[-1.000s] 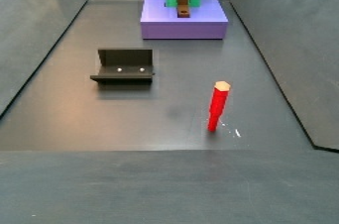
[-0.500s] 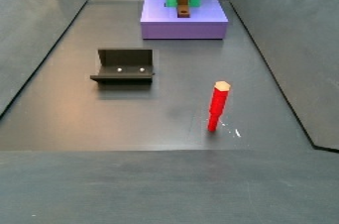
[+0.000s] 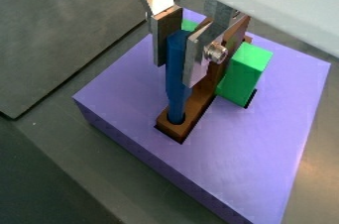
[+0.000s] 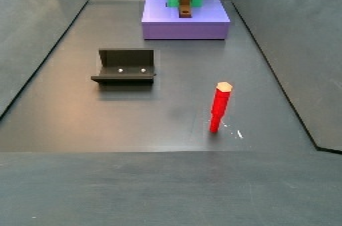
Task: Pick up the blue object. Move up. Move to above the board. Insert the blue object.
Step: Insert the blue object.
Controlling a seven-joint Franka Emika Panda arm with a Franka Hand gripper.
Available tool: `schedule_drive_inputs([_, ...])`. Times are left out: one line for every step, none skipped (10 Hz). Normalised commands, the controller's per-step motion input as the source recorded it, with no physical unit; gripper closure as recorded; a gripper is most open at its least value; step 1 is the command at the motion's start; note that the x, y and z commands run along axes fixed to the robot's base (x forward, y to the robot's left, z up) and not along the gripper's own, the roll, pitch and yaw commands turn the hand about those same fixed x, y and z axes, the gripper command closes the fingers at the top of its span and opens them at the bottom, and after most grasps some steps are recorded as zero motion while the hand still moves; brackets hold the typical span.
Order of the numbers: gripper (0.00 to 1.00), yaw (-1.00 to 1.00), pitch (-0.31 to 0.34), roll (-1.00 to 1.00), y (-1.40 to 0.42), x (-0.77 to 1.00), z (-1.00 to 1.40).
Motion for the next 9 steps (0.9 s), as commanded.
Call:
schedule_drive_inputs([1.00, 0.00, 0.000, -0.01, -0.14, 0.11, -0.26])
schedule_drive_inputs([1.00, 0.00, 0.000, -0.01, -0.17, 0.15, -0.28])
schedule_drive_inputs([1.00, -0.01, -0.023, 0.00, -0.01, 0.08, -0.34])
schedule_drive_inputs([1.00, -0.01, -0.034, 0.13, 0.00, 0.09, -0.40])
schedule_drive_inputs([1.00, -0.03, -0.033, 0.24, 0.06, 0.00, -0.37])
schedule_drive_inputs([1.00, -0.05, -0.031, 0.30, 0.00, 0.00, -0.29])
schedule_drive_inputs([1.00, -0.01, -0.013, 0.22, -0.15, 0.08, -0.26])
schedule_drive_inputs([1.00, 0.00, -0.034, 0.11, -0.16, 0.06, -0.32])
schedule_drive_inputs([1.00, -0.02, -0.073, 0.03, -0.01, 0.00, -0.39])
